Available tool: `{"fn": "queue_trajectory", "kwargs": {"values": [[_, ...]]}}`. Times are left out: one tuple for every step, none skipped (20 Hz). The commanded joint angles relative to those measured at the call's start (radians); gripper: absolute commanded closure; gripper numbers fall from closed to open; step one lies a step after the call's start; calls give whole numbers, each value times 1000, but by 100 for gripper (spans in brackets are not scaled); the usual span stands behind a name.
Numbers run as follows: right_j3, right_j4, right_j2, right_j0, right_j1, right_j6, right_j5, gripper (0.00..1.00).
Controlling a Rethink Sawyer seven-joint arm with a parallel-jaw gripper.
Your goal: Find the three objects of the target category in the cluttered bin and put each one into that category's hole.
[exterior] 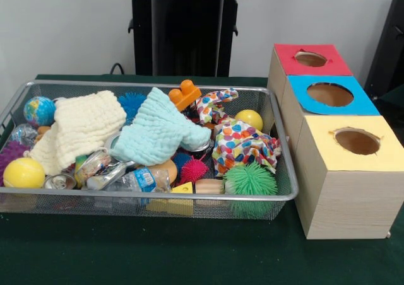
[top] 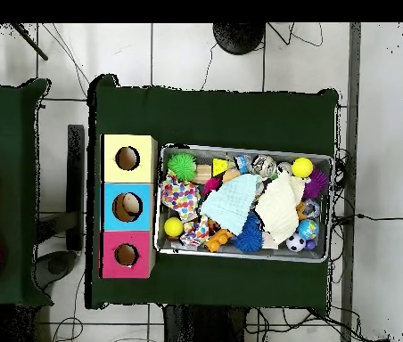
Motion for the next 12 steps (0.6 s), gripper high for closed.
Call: {"fn": "queue_trajectory", "kwargs": {"values": [[-26, 19, 24, -72, 64, -312, -13, 100], [-47, 15, 45, -81, 90, -297, -17, 100], [-62, 9, 60, -91, 111, -273, -28, 100], [-79, -2, 76, -104, 133, -263, -26, 100], [-100, -17, 94, -115, 157, -248, -28, 100], [-121, -33, 111, -126, 182, -232, -30, 100], [-137, -45, 124, -134, 200, -225, -30, 100], [-159, -65, 138, -138, 227, -196, -26, 100], [-172, -92, 147, -140, 249, -167, -28, 100], [-183, -115, 154, -141, 273, -145, -34, 100], [-184, -126, 158, -141, 287, -139, -34, 100], [-184, -140, 158, -139, 300, -121, -40, 100]]}}
